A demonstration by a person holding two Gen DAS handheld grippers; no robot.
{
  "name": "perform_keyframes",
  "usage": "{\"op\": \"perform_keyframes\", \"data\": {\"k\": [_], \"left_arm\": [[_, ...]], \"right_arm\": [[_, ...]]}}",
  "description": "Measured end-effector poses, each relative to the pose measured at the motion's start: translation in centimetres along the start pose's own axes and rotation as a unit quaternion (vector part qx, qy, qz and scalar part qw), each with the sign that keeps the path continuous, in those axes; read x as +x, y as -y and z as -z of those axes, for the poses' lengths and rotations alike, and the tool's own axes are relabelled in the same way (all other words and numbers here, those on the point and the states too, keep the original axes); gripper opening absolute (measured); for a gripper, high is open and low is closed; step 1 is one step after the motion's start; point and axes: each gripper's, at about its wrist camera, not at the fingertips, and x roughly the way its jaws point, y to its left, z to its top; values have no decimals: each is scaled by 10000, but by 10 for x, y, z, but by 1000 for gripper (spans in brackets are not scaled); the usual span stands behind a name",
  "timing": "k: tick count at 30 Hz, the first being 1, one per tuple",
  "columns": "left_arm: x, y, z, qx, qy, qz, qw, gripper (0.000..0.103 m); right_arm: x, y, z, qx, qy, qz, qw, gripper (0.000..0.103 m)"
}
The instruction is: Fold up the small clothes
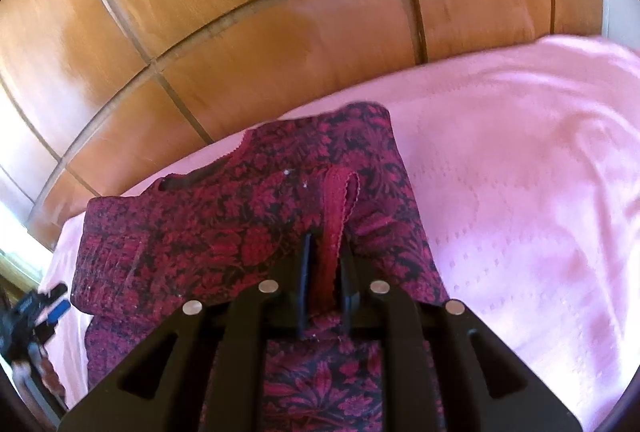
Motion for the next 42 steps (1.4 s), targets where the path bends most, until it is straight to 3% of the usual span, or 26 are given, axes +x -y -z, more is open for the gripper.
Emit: {"op": "perform_keyframes", "data": {"k": [4,6,7,10,12,13,14,17,18,21,24,28,30,31,32,34,36,39,42], "left_arm": [[22,18,-22,124,-231,303,9992,47],[35,27,-32,139,-426,476,9979,54],[45,32,-37,153,-589,661,9960,63],[63,37,-45,132,-735,754,9943,63],[77,44,-46,270,-979,858,9911,46],[80,49,-44,453,-961,684,9920,27],[78,53,-42,631,-815,573,9930,23],[56,60,-29,829,-245,404,9954,22],[54,62,-22,964,-106,192,9951,22],[77,58,-8,1120,-232,-398,9926,22],[84,60,-5,1279,-98,-916,9875,47],[54,68,-4,1282,306,-1145,9846,47],[28,75,3,1303,610,-1031,9842,47],[14,79,10,1429,777,-847,9830,47],[5,82,16,1558,837,-754,9813,47],[-4,92,32,1832,832,-443,9786,47],[-3,102,47,2063,733,-378,9750,47],[13,107,66,2219,424,-412,9733,47],[34,96,68,2219,192,-642,9728,47]], "right_arm": [[-4,-11,-5,-305,154,113,9994,11],[-1,-12,-4,-336,87,138,9993,11],[3,-11,-3,-325,54,143,9994,11],[12,-6,-1,-249,-72,141,9996,12],[14,-6,-1,-282,-79,146,9995,12],[13,-7,-2,-310,-83,142,9994,12],[11,-9,-4,-339,-59,141,9993,11],[-8,-14,-8,-464,244,58,9986,10],[-10,-14,-9,-474,277,77,9985,10],[11,-11,-4,-470,33,228,9986,10],[33,-9,4,-456,-137,315,9984,11],[30,-13,3,-533,-103,402,9977,14],[24,-12,1,-516,-81,414,9978,19],[14,-13,-2,-513,40,428,9978,33],[6,-16,-2,-511,152,408,9977,39],[-13,-23,-4,-508,458,317,9972,45],[-19,-37,-3,-595,527,107,9968,49],[-8,-57,0,-807,339,-65,9961,52],[34,-70,5,-1011,-210,234,9944,52]]}}
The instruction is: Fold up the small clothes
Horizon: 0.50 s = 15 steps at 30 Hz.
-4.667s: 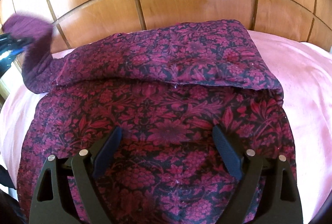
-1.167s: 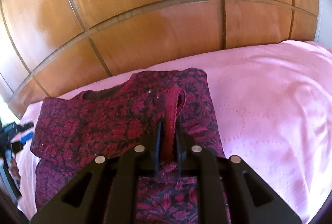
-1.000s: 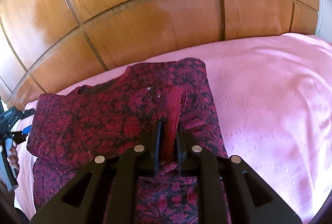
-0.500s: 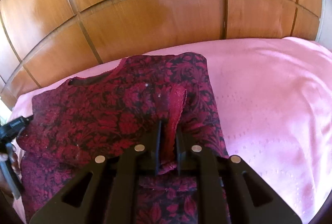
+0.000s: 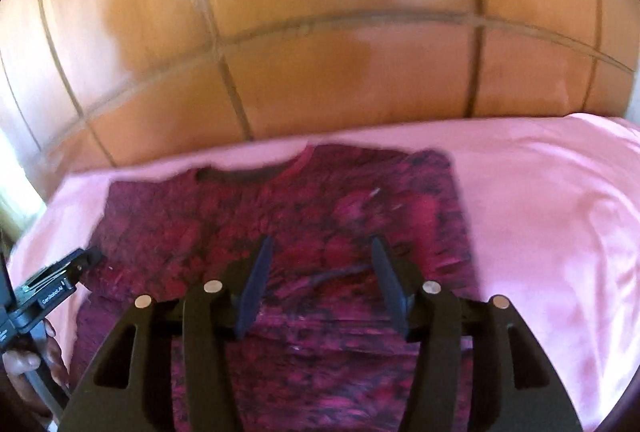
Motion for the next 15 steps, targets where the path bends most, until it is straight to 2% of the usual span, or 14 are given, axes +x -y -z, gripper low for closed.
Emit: {"op": "perform_keyframes", "data": {"k": [1,5,9,11,12,13,15], "left_arm": [[6,-1,1,-86,15,25,10000,47],[11,2,-1,-132,37,-132,9998,47],[-8,3,4,-298,160,-130,9993,47],[-24,-1,11,-347,231,-174,9990,51],[-30,-1,13,-371,283,-172,9988,55],[-38,-2,18,-403,346,-230,9983,63],[-44,-7,28,-447,280,-269,9982,64]], "right_arm": [[9,1,3,7,-96,59,9999,52],[27,0,1,-124,17,177,9998,52],[23,-3,-1,-195,-10,171,9997,53],[13,0,-6,-145,42,53,9999,59],[5,2,-5,-81,101,8,9999,68],[-5,5,-1,4,177,-47,9998,71],[-14,8,6,125,182,-130,9997,71]]}}
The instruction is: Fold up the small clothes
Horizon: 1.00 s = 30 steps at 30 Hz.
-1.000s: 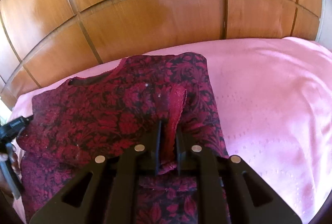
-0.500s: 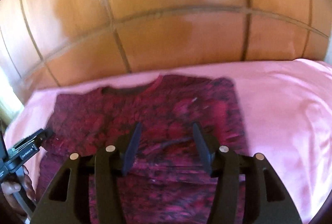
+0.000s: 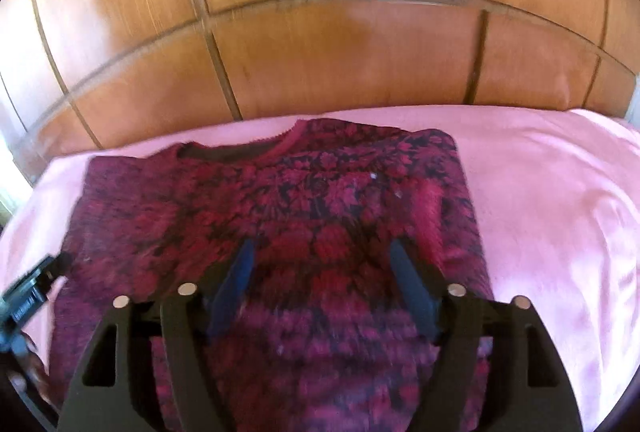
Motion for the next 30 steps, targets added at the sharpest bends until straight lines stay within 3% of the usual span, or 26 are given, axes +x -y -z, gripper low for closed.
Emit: {"op": "perform_keyframes", "data": {"k": [4,8,12,18,22,26,30], "left_arm": [[-6,-19,26,-261,-289,-39,9992,64],[-18,-33,46,-565,-316,-70,9979,64],[-23,-31,58,-475,-374,-144,9981,64],[-38,-21,68,-226,-296,-179,9991,64],[-46,-16,81,-76,-299,-137,9994,64],[-51,-14,87,10,-278,-117,9995,64],[-58,-15,95,68,-241,-101,9996,64]], "right_arm": [[-4,12,12,287,-35,79,9996,63],[-29,20,15,688,304,55,9972,54],[-10,23,16,593,-77,314,9977,57],[5,19,17,297,-145,466,9984,62],[-7,22,21,424,-62,285,9987,63],[-31,27,33,499,-9,23,9988,71],[-47,32,53,455,-203,-189,9986,76]]}}
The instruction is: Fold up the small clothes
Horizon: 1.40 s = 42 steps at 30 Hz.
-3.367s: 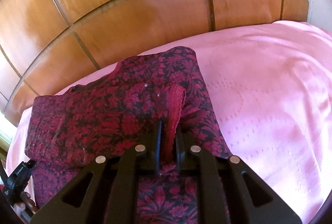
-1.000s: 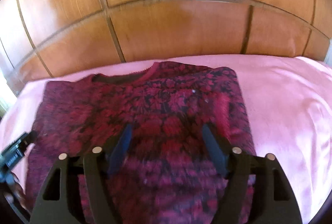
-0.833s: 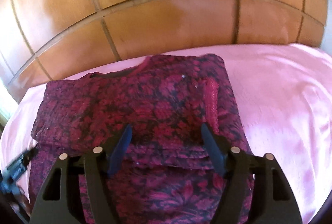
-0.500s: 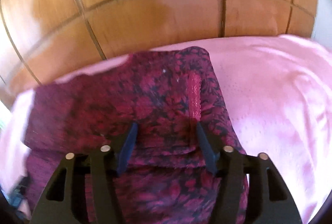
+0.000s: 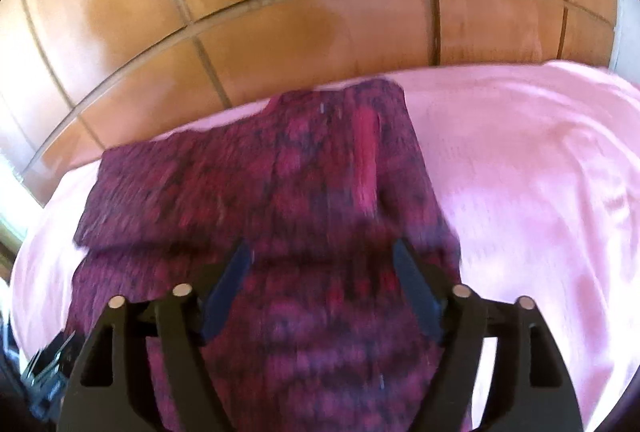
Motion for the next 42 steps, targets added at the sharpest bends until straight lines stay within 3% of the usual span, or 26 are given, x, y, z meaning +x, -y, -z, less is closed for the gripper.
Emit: {"op": "perform_keyframes", "data": {"k": [11,17,23,27,30,32,34,38,42], "left_arm": [[-18,-11,31,78,-150,81,9998,64],[-36,-26,56,1,-226,335,9992,64],[-62,-39,81,61,-371,824,9959,62],[-75,-48,95,182,-576,1130,9918,57],[-84,-55,109,232,-856,1421,9859,46],[-86,-57,114,260,-966,1503,9836,25],[-94,-58,111,260,-988,1638,9812,16],[-113,-61,89,108,-771,2051,9756,15],[-116,-62,62,-233,-631,2544,9648,14]], "right_arm": [[-54,36,68,-111,-153,-59,9998,81],[-71,64,106,474,-359,-431,9973,79],[-96,63,133,492,-510,-719,9949,78],[-109,59,155,391,-877,-907,9912,62],[-114,57,180,362,-1418,-1074,9834,51],[-112,57,195,332,-1714,-1134,9781,41],[-110,56,203,388,-1819,-1167,9756,24],[-131,34,182,78,-1554,-1576,9752,18],[-145,25,147,268,-997,-2111,9720,17]]}}
